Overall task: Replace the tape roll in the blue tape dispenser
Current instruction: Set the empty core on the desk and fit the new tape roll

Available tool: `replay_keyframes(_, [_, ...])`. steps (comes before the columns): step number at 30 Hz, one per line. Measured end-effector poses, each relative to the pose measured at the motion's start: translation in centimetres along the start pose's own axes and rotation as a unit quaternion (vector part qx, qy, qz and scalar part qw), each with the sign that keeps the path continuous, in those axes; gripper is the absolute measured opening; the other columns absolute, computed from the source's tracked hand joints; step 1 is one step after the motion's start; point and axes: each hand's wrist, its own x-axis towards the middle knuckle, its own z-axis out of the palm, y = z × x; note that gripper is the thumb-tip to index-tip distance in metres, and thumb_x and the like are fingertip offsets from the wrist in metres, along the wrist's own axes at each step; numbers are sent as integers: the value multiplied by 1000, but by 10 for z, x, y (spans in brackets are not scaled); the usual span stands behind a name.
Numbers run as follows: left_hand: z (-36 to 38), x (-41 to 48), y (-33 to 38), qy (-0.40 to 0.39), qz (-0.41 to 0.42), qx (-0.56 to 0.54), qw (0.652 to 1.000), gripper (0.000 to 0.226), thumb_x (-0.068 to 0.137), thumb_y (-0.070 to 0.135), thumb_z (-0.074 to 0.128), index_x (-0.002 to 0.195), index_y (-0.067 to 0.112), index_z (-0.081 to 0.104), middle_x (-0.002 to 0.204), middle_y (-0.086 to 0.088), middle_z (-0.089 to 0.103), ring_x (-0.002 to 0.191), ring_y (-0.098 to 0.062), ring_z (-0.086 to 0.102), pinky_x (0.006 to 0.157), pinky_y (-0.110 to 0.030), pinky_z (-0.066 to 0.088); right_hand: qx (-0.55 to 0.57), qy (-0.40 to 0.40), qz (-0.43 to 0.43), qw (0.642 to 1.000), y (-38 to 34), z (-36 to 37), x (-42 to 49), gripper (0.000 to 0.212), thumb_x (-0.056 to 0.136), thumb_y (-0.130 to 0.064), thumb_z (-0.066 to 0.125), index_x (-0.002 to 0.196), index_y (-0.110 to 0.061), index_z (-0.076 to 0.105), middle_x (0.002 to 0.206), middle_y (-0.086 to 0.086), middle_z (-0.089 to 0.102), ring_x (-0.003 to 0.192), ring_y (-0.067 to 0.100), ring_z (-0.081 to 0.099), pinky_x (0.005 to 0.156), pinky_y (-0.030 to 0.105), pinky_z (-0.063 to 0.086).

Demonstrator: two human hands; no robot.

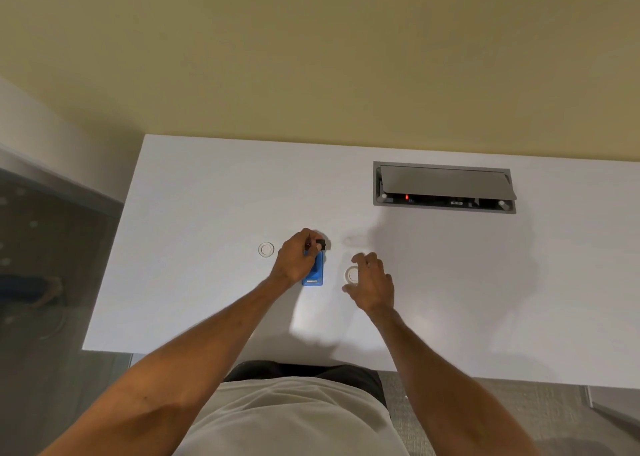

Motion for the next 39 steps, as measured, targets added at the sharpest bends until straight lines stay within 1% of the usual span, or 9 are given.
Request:
replay_keyframes(4, [1,0,-3,-7,0,0,1000,18,106,18,57,119,10,66,120,-7,75,112,-29,69,101,-44,57,-42,9,-21,999,3,0,1,53,92,-31,71,138,-25,44,141,0,46,128,20,51,98,38,55])
replay_keyframes(8, [2,0,-5,-9,2,0,1000,17,105,18,57,118,11,66,120,-7,74,111,-29,70,100,-44,58,-11,29,-8,999,3,-4,1,47,93,-33,69,134,-25,48,135,0,51,120,21,57,98,37,52])
replay_keyframes(12, [3,-2,-1,0,4,-14,1000,20,109,22,52,121,12,64,121,-6,74,111,-29,70,101,-47,58,127,50,-6,991,-2,-10,-2,50,93,-29,74,136,-26,50,133,3,52,109,25,66,95,39,60])
replay_keyframes(18, [1,-7,4,18,21,-46,999,19,109,20,50,118,17,66,118,-1,75,110,-26,70,101,-44,58,332,75,-27,940,-21,-23,3,41,91,-10,75,129,-17,61,127,11,55,110,28,64,95,46,60])
replay_keyframes(23, [-5,-14,2,30,30,-91,995,20,109,18,51,114,18,70,116,4,76,107,-18,68,100,-36,56,397,65,-45,914,-36,-30,6,52,83,8,77,129,-4,58,130,14,61,114,36,64,100,54,56])
replay_keyframes(26, [-11,-16,3,45,50,-103,992,19,108,15,52,112,18,70,112,6,77,102,-12,67,96,-28,54,392,73,-62,915,-41,-32,7,45,85,3,79,125,-2,59,128,12,65,112,32,66,99,50,57])
replay_keyframes(31, [-19,-18,5,70,59,-112,989,18,108,14,53,114,13,70,115,-1,78,108,-23,70,101,-41,57,357,95,-99,924,-48,-36,7,39,84,8,75,120,4,59,121,18,64,107,36,65,96,50,56])
replay_keyframes(34, [-18,-19,10,69,66,-114,989,17,107,15,55,115,16,71,116,2,77,108,-20,70,104,-42,58,358,100,-120,920,-50,-39,5,38,87,4,76,121,7,59,123,21,63,109,37,64,97,47,56])
replay_keyframes(39, [-15,-20,14,65,66,-119,989,19,106,15,56,116,18,71,116,3,77,109,-19,70,105,-43,58,427,71,-97,896,-51,-43,2,39,85,2,79,118,1,58,113,1,64,100,20,67,86,33,56])
